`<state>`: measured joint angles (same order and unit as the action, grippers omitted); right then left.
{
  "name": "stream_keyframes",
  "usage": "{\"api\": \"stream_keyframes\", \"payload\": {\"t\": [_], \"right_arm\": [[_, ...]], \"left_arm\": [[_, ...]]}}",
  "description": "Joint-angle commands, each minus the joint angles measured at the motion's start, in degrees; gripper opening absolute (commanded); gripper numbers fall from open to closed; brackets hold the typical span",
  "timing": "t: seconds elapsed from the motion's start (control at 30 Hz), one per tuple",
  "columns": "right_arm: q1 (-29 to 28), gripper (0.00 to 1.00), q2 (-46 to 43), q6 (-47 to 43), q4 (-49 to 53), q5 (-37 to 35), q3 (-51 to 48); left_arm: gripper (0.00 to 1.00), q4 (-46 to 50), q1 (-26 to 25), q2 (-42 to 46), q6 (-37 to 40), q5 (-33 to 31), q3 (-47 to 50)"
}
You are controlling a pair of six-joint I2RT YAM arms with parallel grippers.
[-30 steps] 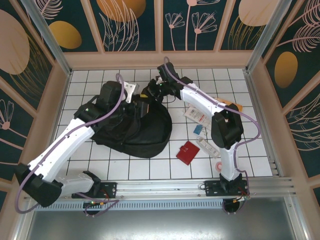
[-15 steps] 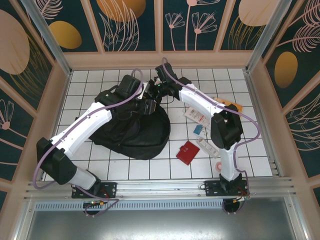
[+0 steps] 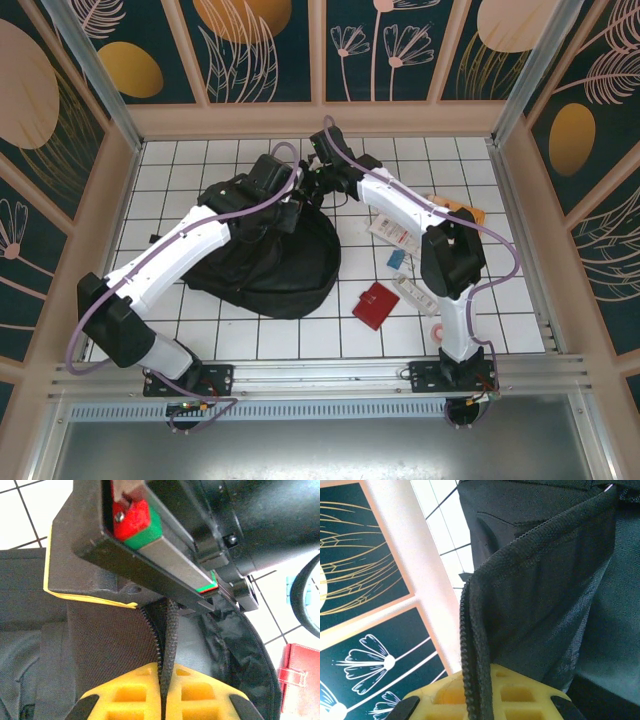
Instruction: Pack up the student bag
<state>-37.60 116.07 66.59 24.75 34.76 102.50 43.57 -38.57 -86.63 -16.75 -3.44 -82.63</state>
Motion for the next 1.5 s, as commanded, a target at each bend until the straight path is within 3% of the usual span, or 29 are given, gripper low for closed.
{"api": "stream_keyframes", "payload": {"t": [0.0, 0.3, 0.53, 0.8, 1.07, 1.2, 1.47], "right_arm": [[0.01, 0.13, 0.63, 0.00, -0.45, 0.15, 2.00], [1.65, 0.60, -2.87, -2.51, 0.88, -5.73, 1.14], [3.93, 0.70, -8.26, -6.50, -1.81, -9.50, -2.92], [5.85, 0.71, -15.05, -15.47, -3.41, -13.65, -7.28], [5.94, 0.68, -28.50, -22.41, -6.56, -23.71, -21.64], [5.95, 0.65, -34.50, -26.10, -4.50, -28.19, -28.92], [5.92, 0.64, -44.50, -28.57, 4.70, -40.98, -41.07]], "left_arm": [[0.00, 1.76, -0.08, 2.36, 0.80, 0.21, -0.86], [0.00, -0.53, -0.03, 7.06, 0.45, 1.39, 1.29], [0.00, -2.32, 0.04, 10.27, -0.42, 0.56, 4.11], [0.00, -8.21, 0.36, 11.31, -2.05, 1.57, 6.93], [0.00, -20.69, 5.45, 10.72, -6.69, 12.69, 10.60], [0.00, -27.22, 7.16, 9.21, -9.58, 17.96, 11.26], [0.00, -30.84, 7.10, 5.59, -9.12, 20.11, 10.42]]}}
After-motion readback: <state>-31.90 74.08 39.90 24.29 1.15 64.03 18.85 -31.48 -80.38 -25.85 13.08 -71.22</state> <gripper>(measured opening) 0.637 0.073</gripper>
